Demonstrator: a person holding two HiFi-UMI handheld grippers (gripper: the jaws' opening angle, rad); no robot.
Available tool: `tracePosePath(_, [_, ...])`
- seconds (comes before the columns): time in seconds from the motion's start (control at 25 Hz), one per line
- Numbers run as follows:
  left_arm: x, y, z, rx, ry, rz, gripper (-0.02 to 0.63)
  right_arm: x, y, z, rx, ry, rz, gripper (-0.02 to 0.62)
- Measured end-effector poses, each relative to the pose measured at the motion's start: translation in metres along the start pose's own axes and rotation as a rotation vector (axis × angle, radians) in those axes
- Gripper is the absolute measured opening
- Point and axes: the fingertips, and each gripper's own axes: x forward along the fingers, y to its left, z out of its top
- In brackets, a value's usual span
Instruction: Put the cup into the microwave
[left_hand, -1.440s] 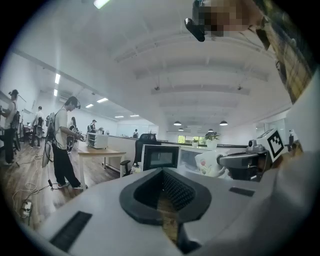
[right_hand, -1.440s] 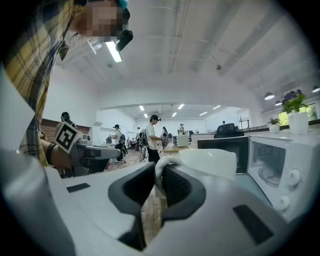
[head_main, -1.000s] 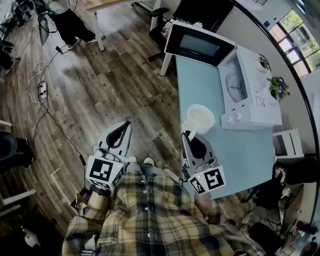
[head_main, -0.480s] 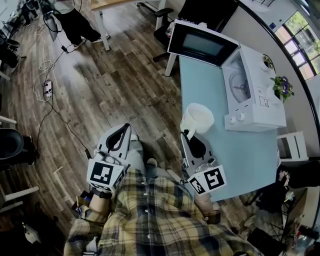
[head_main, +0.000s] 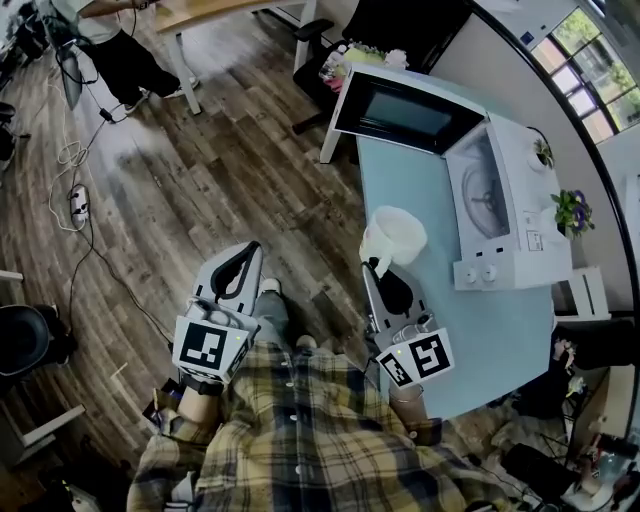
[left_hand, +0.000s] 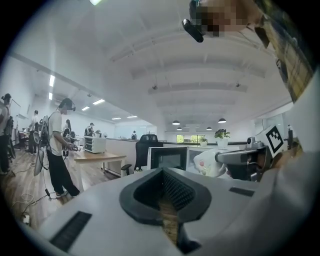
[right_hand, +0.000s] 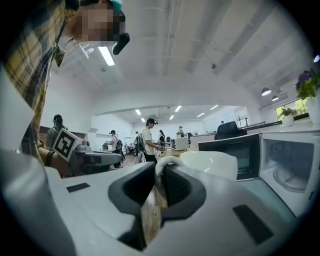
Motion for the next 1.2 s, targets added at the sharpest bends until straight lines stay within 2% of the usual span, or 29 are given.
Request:
tracePosePath(0.24, [0.047,0.049,0.011,0.014,-0.005,-0.058,-0.007,0.058,-0.021,0.011,-0.029,-0.009,-0.057,0.049])
tracePosePath(0.52, [0.081,0.079,0.008,0.021,0.027,-0.125,-0.006,0.096,-0.034,0.010,-0.022,-0.006,-0.120,0.049])
tracePosePath(0.88, [0.095,0.097,0.002,0.011,0.049,-0.186,-0.006,0.105,-0.044,0.004,0.002,-0.004,-0.226,0.051])
tracePosePath(1.2, [0.119,0.094,-0.009,-0.011,0.088,-0.263,-0.006,0.099,-0.062,-0.005,0.018,0.035,-0.321,0.051])
